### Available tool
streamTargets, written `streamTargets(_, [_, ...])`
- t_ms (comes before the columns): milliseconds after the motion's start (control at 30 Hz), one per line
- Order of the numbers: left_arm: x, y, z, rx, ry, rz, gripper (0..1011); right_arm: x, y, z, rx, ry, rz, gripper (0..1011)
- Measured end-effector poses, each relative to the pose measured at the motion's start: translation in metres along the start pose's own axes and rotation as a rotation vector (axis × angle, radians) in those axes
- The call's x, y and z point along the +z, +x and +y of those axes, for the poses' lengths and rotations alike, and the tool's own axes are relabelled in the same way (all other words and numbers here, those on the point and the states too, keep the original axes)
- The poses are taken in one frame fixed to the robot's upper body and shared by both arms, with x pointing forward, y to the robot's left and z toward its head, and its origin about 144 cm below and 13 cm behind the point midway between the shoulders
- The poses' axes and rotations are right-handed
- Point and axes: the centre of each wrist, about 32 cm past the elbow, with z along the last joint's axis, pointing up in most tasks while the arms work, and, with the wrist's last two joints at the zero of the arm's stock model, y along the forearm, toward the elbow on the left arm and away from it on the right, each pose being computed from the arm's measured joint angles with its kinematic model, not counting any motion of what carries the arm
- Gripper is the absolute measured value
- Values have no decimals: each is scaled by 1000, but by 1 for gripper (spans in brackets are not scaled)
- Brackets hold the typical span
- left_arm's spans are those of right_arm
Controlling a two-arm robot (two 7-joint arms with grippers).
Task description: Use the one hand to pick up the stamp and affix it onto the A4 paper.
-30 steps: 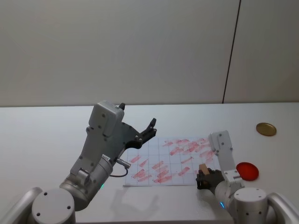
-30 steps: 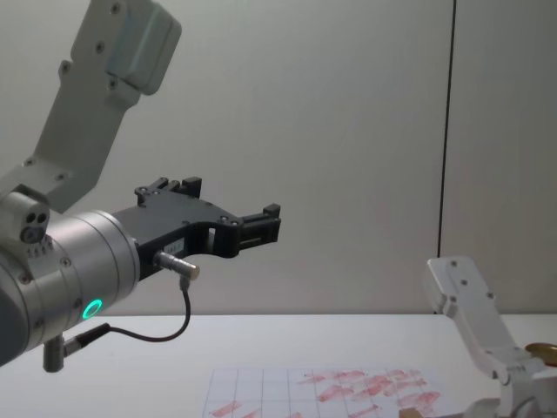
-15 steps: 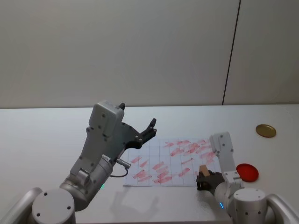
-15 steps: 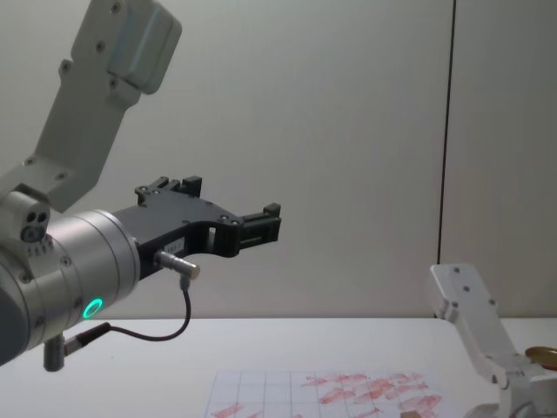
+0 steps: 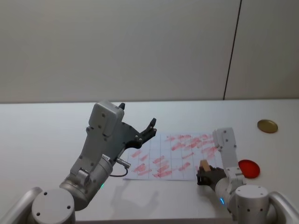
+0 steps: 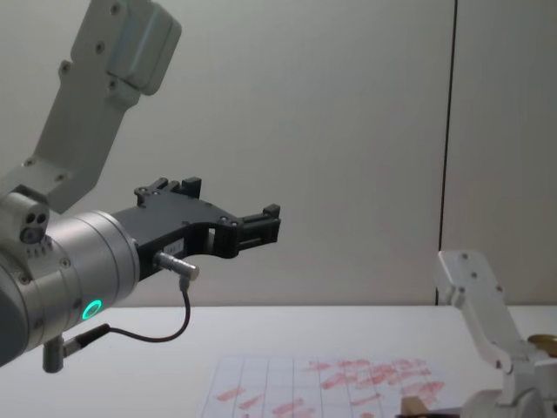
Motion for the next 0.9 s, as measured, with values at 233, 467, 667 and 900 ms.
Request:
streamTargets(233, [0,0,0,0,0,0,993,18,-2,-11,11,70,8,219])
streamTargets(467, [0,0,0,0,0,0,993,47,-5,-28,21,175,17,219])
streamTargets(667, [0,0,0,0,0,0,993,65,-4,-44,12,243,26,219])
streamTargets(900, [0,0,0,0,0,0,993,72,3,-56,-21,274,32,219])
